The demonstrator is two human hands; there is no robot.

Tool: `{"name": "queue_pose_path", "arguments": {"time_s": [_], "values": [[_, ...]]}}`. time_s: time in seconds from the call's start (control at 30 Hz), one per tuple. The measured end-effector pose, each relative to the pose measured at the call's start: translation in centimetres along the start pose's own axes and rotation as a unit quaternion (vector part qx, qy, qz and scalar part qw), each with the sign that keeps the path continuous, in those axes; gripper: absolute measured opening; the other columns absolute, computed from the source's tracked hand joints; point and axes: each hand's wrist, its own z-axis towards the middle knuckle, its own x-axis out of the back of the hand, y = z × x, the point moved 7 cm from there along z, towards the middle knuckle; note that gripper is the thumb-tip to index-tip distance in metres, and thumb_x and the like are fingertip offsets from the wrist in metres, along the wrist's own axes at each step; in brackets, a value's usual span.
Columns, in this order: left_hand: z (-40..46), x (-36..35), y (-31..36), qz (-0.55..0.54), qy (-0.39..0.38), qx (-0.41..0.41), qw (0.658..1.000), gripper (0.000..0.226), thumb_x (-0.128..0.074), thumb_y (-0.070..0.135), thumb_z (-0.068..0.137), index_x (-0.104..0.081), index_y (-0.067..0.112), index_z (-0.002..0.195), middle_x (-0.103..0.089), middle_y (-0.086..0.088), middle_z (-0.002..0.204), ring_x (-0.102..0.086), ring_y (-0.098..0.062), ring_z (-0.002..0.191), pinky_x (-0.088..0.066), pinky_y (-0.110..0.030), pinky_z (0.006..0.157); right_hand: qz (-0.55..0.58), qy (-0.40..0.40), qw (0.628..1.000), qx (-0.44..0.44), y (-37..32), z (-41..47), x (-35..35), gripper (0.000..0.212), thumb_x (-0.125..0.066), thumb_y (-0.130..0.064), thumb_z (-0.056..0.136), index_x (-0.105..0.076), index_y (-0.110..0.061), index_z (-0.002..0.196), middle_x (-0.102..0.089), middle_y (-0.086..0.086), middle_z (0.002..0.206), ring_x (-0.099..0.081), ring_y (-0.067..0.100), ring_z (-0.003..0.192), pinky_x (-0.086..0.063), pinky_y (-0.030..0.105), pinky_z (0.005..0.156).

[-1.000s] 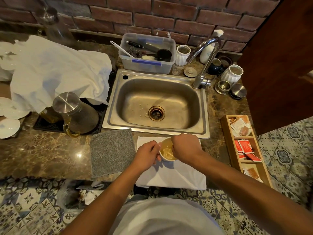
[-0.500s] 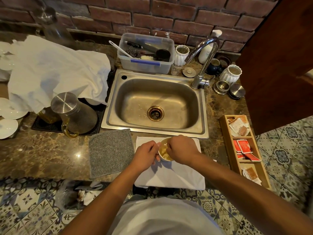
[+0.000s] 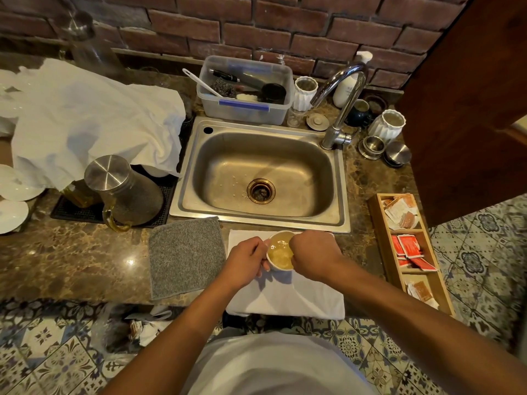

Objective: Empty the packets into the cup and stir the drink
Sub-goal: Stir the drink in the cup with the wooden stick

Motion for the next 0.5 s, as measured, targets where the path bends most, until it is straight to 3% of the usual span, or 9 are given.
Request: {"name": "queue_pose_path", "arguments": {"time_s": [0.13,0.23,0.5], "values": [[0.1,0.0,0.1,0.003,-0.004,-0.005,1.0,0.041,-0.046,0.036,0.106,-0.057,0.008,0.078,-0.074,-0.013,0.072,-0.058,-0.015,0.05,-0.049,-0.028,0.056,0.011,-0.015,1.0,0.016,-1.6,-0.5,-0.1,0.022,-0.065,-0.029,0.095,-0.072,-0.014,0.109,-0.072,0.006,0.106,-0.068,0.026,0.097,-0.053,0.034,0.086],[0.1,0.0,0.1,0.005,-0.001,-0.004,1.0,0.044,-0.046,0.036,0.106,-0.058,0.003,0.08,-0.074,-0.012,0.072,-0.058,-0.015,0.051,-0.049,-0.029,0.058,0.031,0.003,0.999,0.019,-2.2,0.1,0.4,0.021,-0.06,-0.03,0.097,-0.073,-0.015,0.105,-0.072,0.006,0.102,-0.066,0.024,0.092,-0.048,0.03,0.074],[0.1,-0.1,-0.2,-0.02,-0.01,0.005,1.0,0.04,-0.046,0.028,0.106,-0.056,-0.003,0.083,-0.074,-0.013,0.07,-0.055,-0.014,0.047,-0.049,-0.033,0.058,0.007,0.065,0.997,-0.028,-0.5,1.4,1.3,0.031,-0.064,-0.038,0.095,-0.072,-0.019,0.117,-0.075,0.007,0.105,-0.07,0.026,0.091,-0.055,0.033,0.078]]}}
